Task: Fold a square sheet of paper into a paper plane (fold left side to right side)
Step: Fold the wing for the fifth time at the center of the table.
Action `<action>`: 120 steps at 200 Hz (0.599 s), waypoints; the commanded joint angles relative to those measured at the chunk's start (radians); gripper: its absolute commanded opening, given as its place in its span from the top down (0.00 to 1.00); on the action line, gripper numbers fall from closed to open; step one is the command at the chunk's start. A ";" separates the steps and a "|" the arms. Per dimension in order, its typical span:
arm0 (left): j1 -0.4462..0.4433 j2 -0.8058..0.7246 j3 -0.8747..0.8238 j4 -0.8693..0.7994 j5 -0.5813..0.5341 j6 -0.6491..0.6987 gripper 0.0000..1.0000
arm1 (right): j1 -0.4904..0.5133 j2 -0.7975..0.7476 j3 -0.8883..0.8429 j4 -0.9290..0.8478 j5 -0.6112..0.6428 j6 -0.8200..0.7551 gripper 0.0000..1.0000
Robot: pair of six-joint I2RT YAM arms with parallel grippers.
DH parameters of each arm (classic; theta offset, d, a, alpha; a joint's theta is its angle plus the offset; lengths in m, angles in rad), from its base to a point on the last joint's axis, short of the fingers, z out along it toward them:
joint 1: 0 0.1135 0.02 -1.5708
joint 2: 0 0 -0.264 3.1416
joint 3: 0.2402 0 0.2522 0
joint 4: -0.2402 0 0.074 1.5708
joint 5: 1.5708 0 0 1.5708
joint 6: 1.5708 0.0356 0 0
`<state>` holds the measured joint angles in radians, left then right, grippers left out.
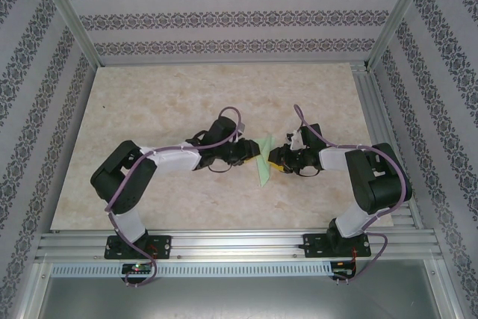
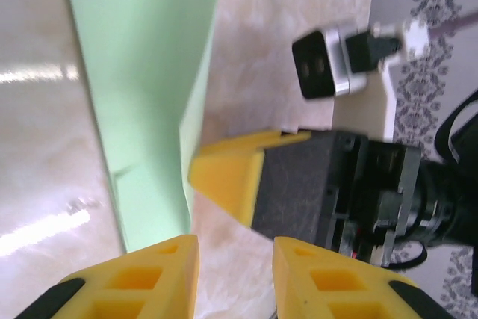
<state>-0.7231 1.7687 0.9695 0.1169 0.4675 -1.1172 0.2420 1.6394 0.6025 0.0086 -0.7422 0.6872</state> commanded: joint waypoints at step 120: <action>0.040 0.225 0.231 -0.136 0.077 0.111 0.66 | 0.014 0.023 0.022 0.003 0.024 -0.018 0.67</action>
<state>-0.6811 1.9728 1.1576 0.0017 0.5198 -1.0351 0.2424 1.6413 0.6079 0.0010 -0.7418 0.6868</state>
